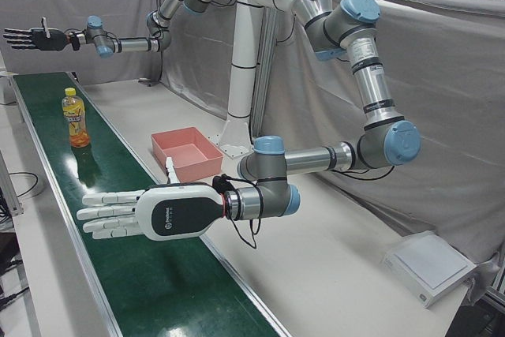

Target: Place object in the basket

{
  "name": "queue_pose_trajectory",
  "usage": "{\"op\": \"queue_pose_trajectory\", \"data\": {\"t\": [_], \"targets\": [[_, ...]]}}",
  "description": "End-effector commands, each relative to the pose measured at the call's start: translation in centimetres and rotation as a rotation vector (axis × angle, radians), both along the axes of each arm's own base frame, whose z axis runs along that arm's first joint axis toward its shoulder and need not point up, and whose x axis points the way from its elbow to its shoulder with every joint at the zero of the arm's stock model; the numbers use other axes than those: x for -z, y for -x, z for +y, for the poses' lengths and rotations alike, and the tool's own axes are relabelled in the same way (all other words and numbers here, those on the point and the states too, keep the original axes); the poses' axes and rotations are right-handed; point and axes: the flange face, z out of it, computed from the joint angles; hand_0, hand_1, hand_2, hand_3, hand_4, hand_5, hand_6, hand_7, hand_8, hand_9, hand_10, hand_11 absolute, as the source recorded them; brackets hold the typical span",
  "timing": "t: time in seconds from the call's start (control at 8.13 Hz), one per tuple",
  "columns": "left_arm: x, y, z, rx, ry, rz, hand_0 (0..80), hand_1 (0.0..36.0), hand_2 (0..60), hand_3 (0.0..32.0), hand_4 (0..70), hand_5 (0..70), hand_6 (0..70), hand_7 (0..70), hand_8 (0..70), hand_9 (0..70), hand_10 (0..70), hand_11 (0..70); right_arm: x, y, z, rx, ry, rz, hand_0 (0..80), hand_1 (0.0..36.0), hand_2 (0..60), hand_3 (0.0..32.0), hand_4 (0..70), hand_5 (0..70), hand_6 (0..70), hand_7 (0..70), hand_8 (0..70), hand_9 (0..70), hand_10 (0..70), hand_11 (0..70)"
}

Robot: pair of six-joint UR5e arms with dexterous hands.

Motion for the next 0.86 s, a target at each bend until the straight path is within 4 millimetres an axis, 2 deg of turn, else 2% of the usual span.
{"op": "queue_pose_trajectory", "data": {"t": [0.0, 0.74], "targets": [[0.00, 0.05, 0.00, 0.001, 0.000, 0.000, 51.5, 9.7, 0.0, 0.0, 6.3, 2.7, 0.0, 0.0, 0.0, 0.0, 2.8, 5.9, 0.00, 0.00, 0.00, 0.000, 0.000, 0.000, 0.0, 0.0, 0.0, 0.0, 0.0, 0.0, 0.0, 0.0, 0.0, 0.0, 0.0, 0.0], [0.00, 0.05, 0.00, 0.001, 0.000, 0.000, 51.7, 9.8, 0.0, 0.0, 6.2, 2.3, 0.0, 0.0, 0.0, 0.0, 3.1, 6.3, 0.00, 0.00, 0.00, 0.000, 0.000, 0.000, 0.0, 0.0, 0.0, 0.0, 0.0, 0.0, 0.0, 0.0, 0.0, 0.0, 0.0, 0.0]]}}
